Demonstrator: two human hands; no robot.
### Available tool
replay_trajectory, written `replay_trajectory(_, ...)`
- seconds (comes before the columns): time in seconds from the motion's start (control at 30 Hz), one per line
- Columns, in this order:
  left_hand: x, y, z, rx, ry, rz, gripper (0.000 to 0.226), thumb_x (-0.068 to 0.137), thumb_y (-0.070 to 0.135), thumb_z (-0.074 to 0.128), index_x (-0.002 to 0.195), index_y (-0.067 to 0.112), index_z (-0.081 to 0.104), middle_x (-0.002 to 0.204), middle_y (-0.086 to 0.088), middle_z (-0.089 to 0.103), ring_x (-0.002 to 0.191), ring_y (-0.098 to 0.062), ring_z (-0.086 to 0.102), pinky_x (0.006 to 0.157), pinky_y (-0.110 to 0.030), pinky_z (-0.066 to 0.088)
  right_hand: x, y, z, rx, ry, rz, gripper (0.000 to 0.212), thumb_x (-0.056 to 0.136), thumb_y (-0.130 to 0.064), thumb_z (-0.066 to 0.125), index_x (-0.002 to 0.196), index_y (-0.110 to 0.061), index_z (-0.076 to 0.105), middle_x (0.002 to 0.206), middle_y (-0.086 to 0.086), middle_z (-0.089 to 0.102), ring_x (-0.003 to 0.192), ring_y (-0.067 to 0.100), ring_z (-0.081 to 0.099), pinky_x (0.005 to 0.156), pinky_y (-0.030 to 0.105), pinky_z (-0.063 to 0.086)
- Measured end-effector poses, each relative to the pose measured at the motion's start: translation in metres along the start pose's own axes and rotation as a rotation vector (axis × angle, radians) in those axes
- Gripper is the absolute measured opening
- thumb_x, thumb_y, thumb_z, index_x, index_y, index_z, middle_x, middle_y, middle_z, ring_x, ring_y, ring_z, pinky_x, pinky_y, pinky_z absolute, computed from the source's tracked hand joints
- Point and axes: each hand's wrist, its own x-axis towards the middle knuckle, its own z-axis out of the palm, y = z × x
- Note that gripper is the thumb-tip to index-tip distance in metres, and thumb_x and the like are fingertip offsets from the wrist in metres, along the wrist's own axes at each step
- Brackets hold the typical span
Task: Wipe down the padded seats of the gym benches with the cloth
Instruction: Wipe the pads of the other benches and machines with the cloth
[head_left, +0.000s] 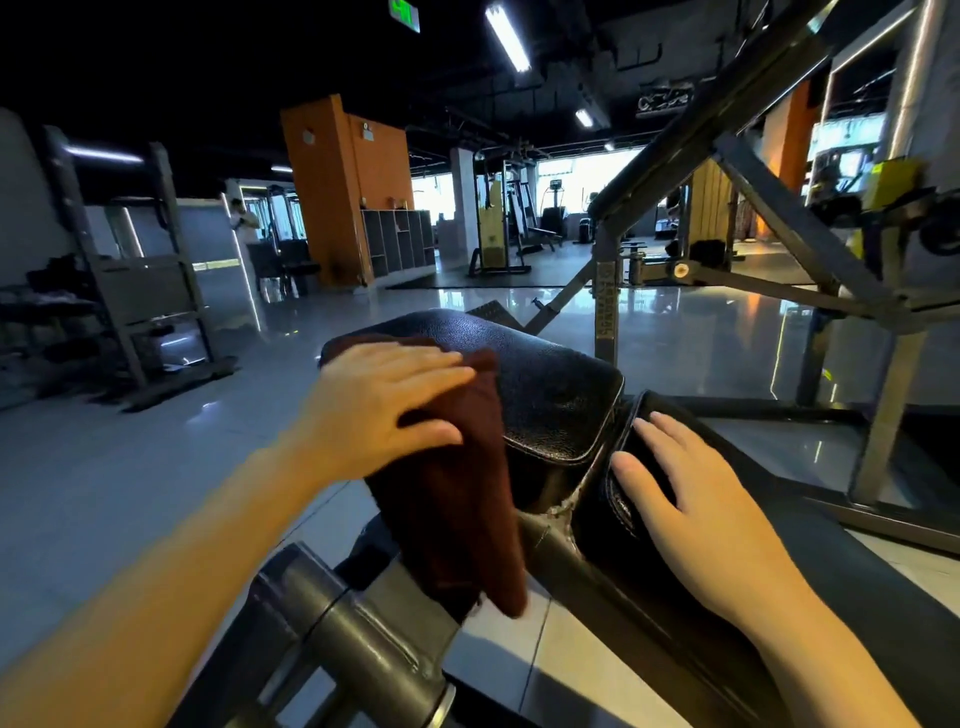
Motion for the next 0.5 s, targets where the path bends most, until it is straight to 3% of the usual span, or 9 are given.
replay_trajectory(0.13,-0.011,-0.046,-0.012,-0.106,-0.121,-0.216,0.081,0.089,0.078,0.011,0.134,0.027,0.056,0.136,0.003,0.057,0.126,-0.017,0.052,0.104,-0.047,0.034,0.001,-0.005,-0.003,-0.018,-0.013,-0.035,0.050,0.099,-0.045,0.036,0.142,-0.021,0.045,0.144,-0.006,0.045,0.109,-0.013,0.025,0.090,0.006,0.014)
replay_trajectory(0.27,0.003,-0.025,-0.013,-0.137,-0.106,-0.226,0.081,0.090,0.073,0.004,0.136,0.028,0.053,0.141,0.004,0.052,0.133,-0.014,0.044,0.116,-0.039,0.018,0.003,-0.002,0.001,-0.060,-0.002,-0.010,0.055,0.099,-0.047,0.034,0.148,-0.024,0.037,0.152,-0.008,0.037,0.138,0.006,0.028,0.098,0.013,0.013)
replay_trajectory(0.33,0.021,0.006,-0.013,-0.118,-0.165,-0.172,0.076,0.088,0.071,0.003,0.141,0.036,0.045,0.147,0.008,0.045,0.139,-0.012,0.038,0.115,-0.034,0.019,0.004,-0.001,0.002,-0.076,0.003,0.001,0.057,0.098,-0.048,0.034,0.150,-0.024,0.034,0.153,-0.008,0.036,0.140,0.008,0.027,0.099,0.014,0.014)
replay_trajectory(0.4,0.041,0.034,-0.011,-0.086,-0.274,-0.113,0.070,0.089,0.067,0.003,0.147,0.041,0.031,0.155,0.012,0.030,0.144,-0.008,0.025,0.116,-0.030,0.015,0.004,-0.001,0.003,-0.078,0.008,0.003,0.057,0.099,-0.048,0.034,0.150,-0.024,0.034,0.154,-0.008,0.035,0.141,0.009,0.026,0.100,0.015,0.015)
replay_trajectory(0.5,0.077,0.055,-0.005,-0.108,-0.522,-0.063,0.052,0.102,0.053,0.016,0.152,0.038,0.016,0.162,0.011,0.010,0.149,-0.010,0.008,0.121,-0.037,0.006,0.004,0.000,0.003,-0.076,0.008,0.015,0.057,0.099,-0.048,0.034,0.150,-0.023,0.033,0.156,-0.007,0.033,0.142,0.009,0.025,0.105,0.017,0.017)
